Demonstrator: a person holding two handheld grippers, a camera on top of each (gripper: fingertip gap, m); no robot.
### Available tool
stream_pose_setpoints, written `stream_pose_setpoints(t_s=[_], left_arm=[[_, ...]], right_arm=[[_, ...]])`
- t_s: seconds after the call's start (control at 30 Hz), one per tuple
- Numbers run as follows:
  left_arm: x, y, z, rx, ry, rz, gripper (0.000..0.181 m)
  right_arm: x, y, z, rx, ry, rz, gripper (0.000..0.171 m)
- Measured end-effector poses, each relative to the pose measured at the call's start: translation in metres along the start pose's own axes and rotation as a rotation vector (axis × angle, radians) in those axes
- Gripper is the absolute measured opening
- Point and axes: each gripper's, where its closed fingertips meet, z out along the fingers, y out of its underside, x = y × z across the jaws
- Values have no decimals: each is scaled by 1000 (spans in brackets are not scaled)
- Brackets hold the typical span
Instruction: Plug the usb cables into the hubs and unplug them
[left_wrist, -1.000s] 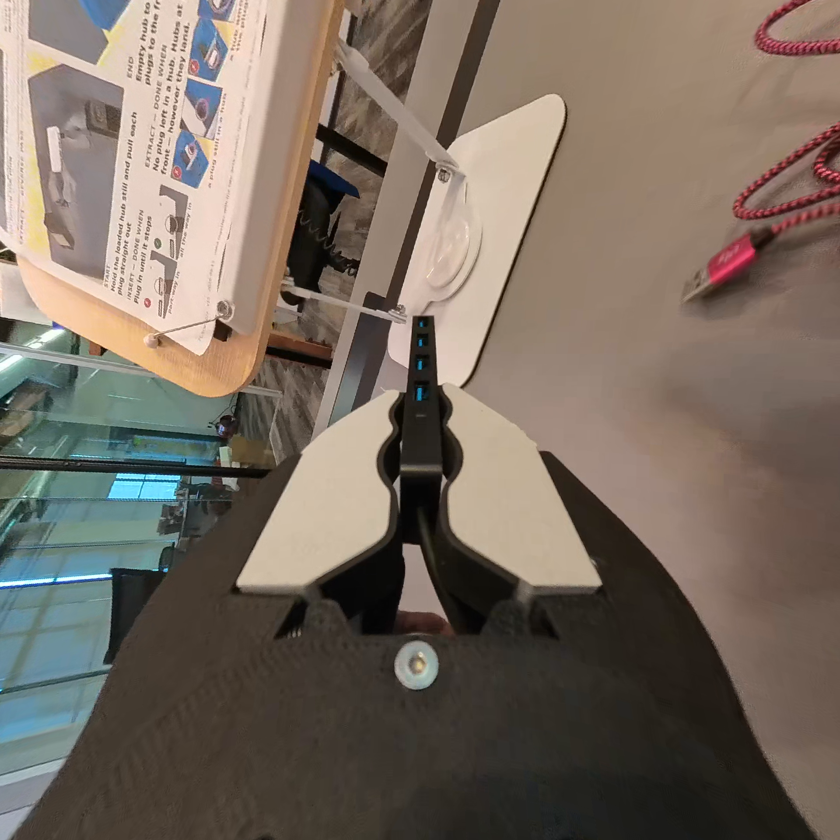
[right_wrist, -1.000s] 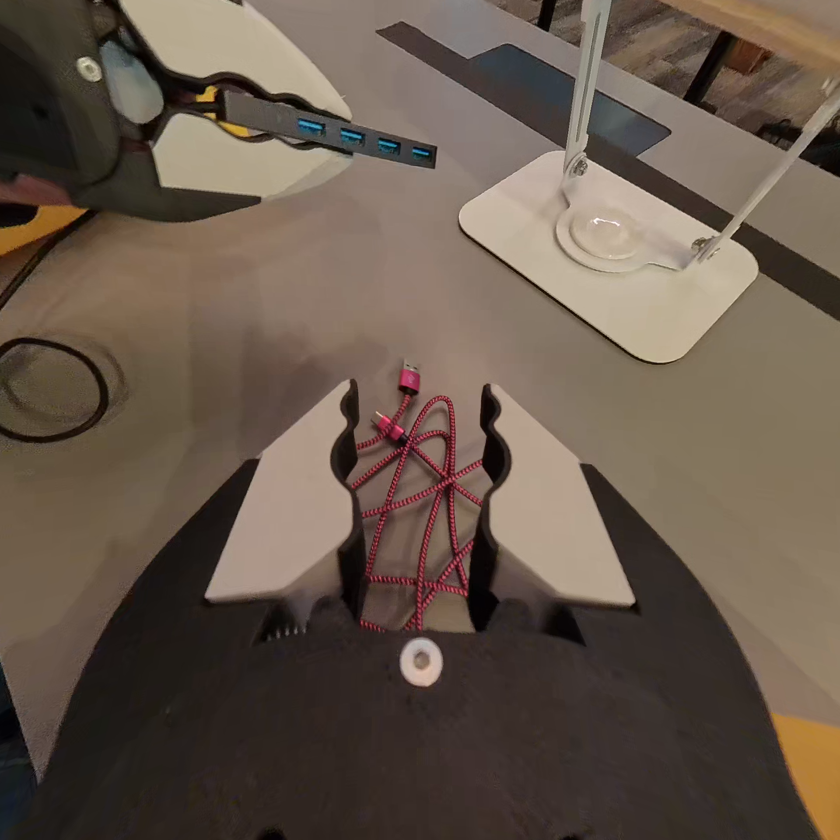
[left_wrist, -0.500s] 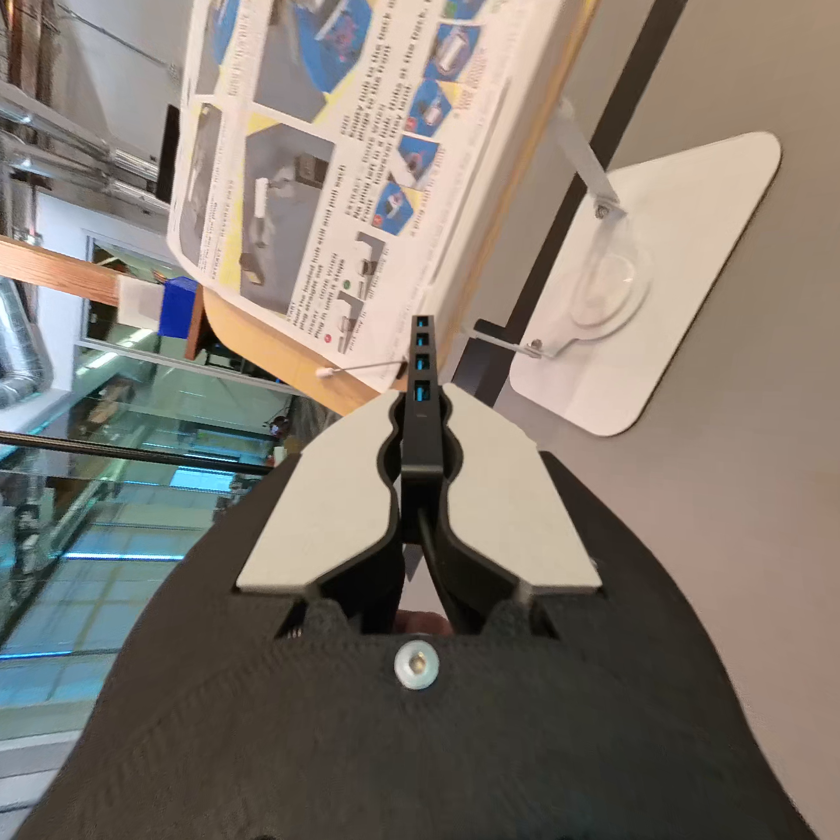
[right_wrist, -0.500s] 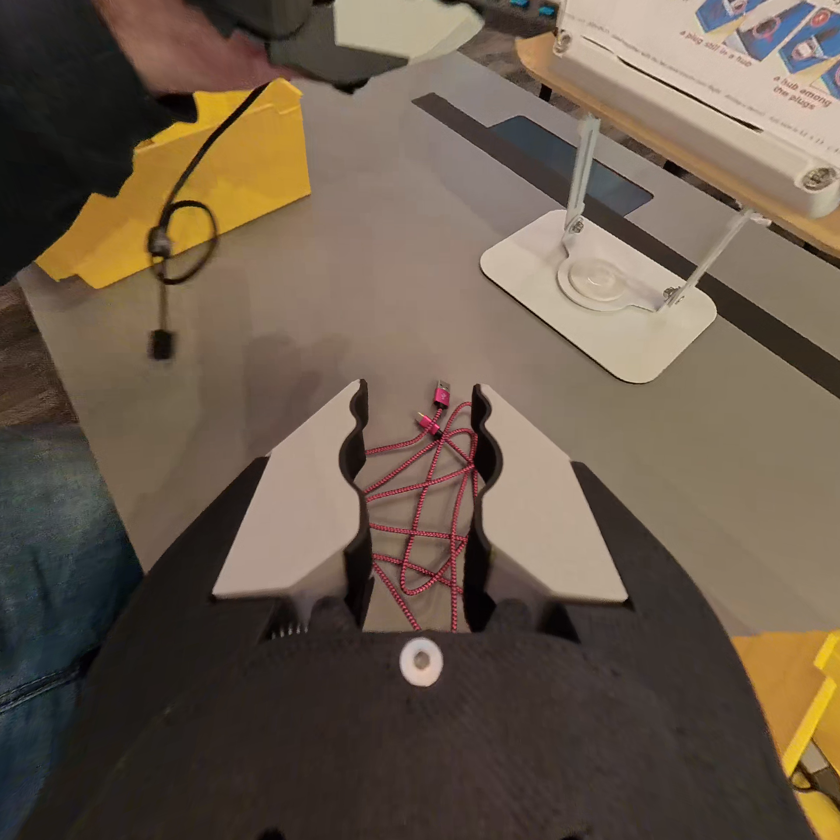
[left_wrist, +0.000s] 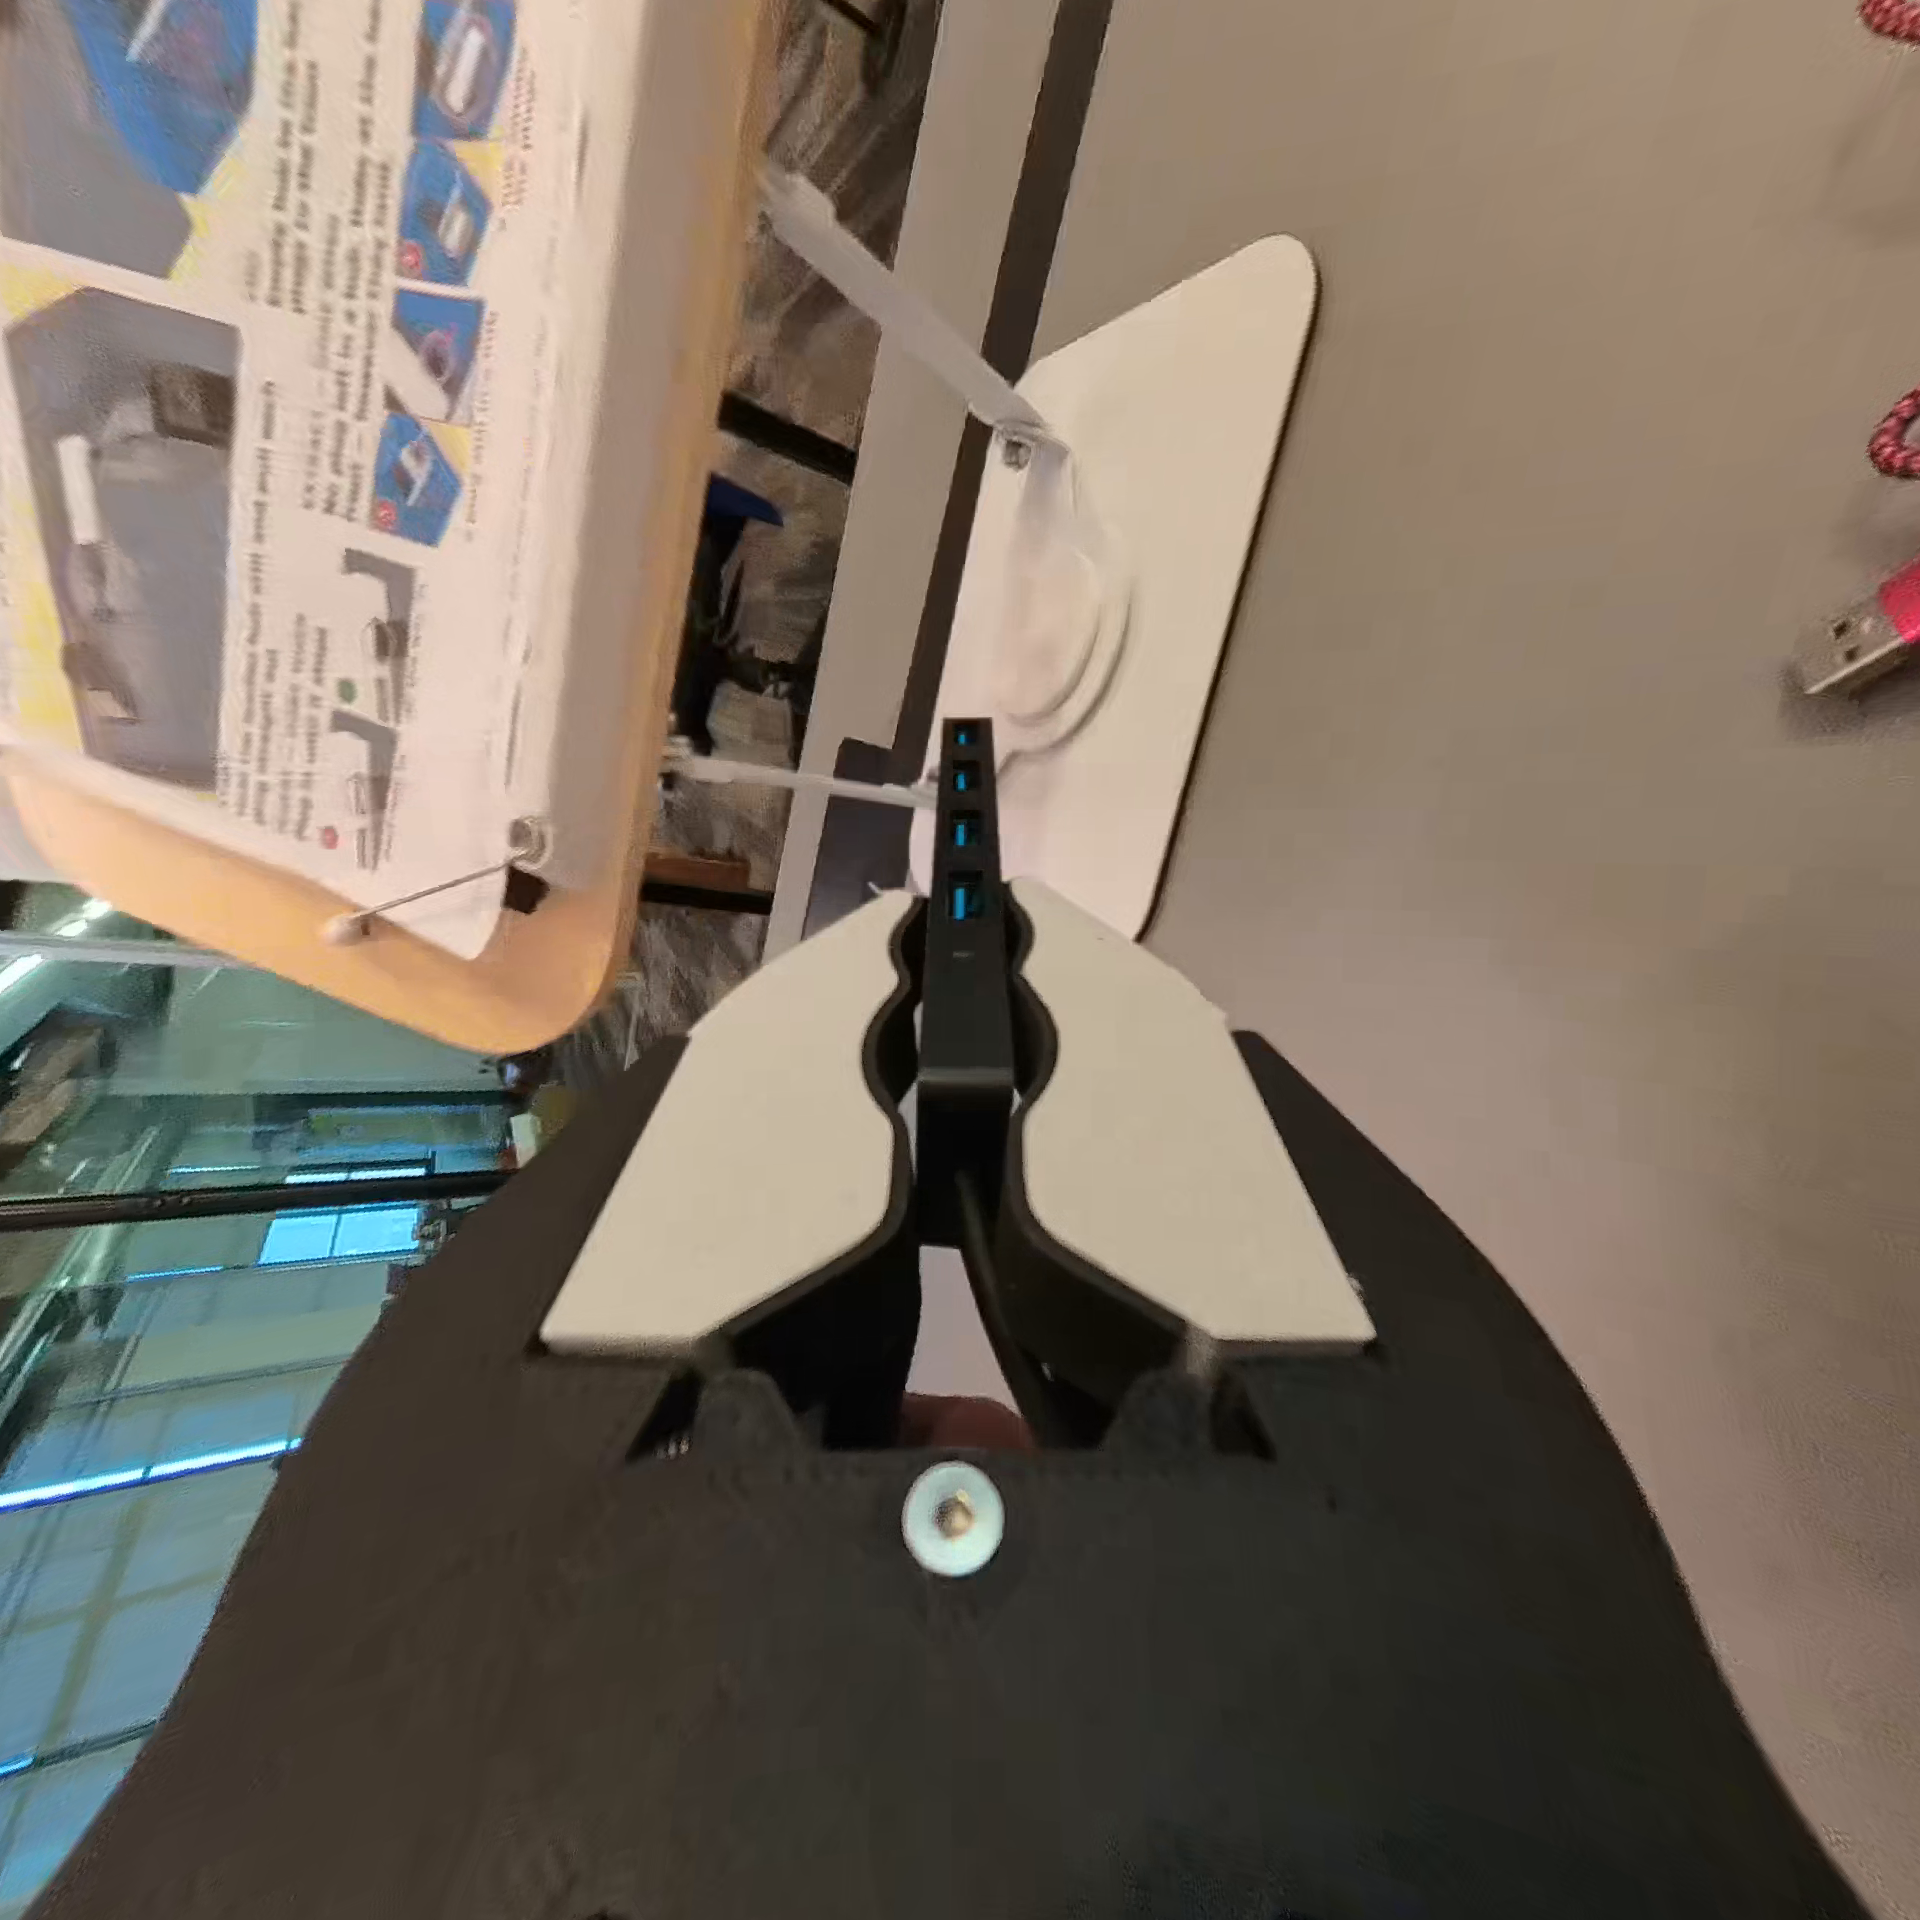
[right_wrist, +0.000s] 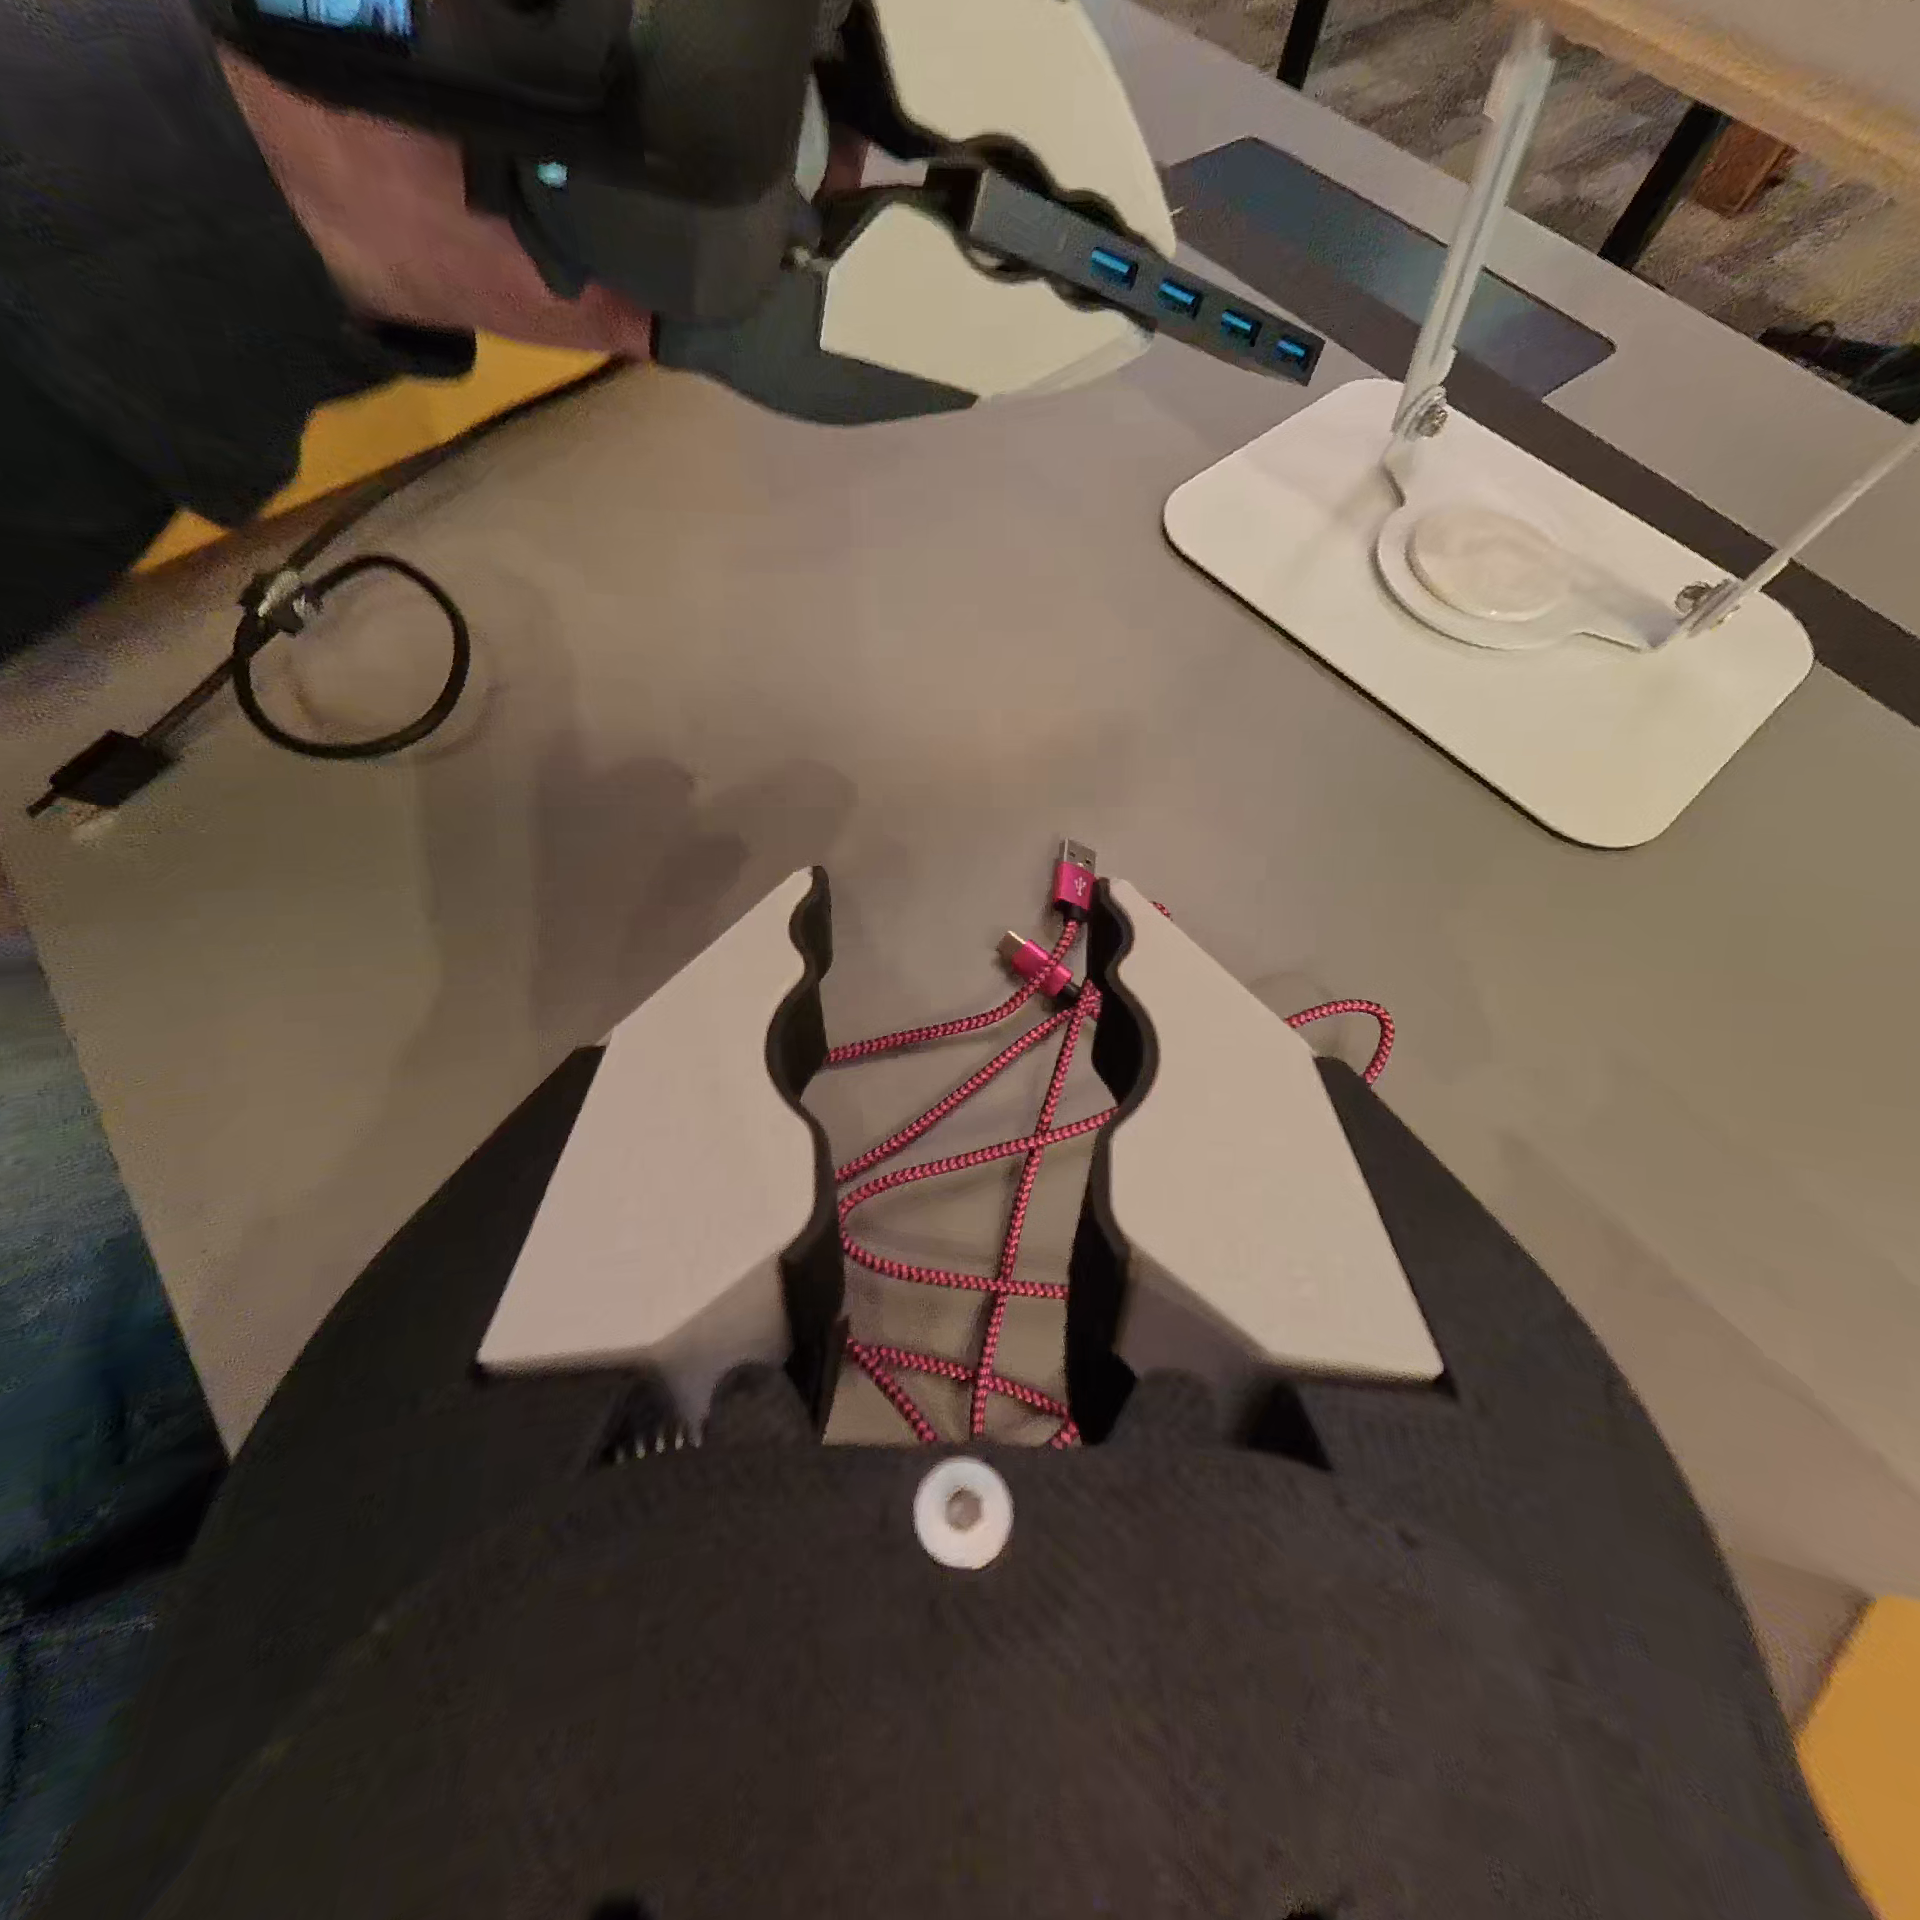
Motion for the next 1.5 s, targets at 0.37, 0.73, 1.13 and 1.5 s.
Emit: stream_pose_setpoints(t_s=[0.37,0.73,1.13,1.5], left_arm=[[62,15,49,-115,110,-73,12],[78,30,51,-207,144,-117,46],[65,25,1,-183,338,-433,74],[91,45,-49,-303,434,-297,71]], right_arm=[[65,19,15,-49,12,77,48],[59,-7,14,-119,3,46,49],[49,62,-15,-229,95,59,53],[36,97,23,-378,68,130,108]])
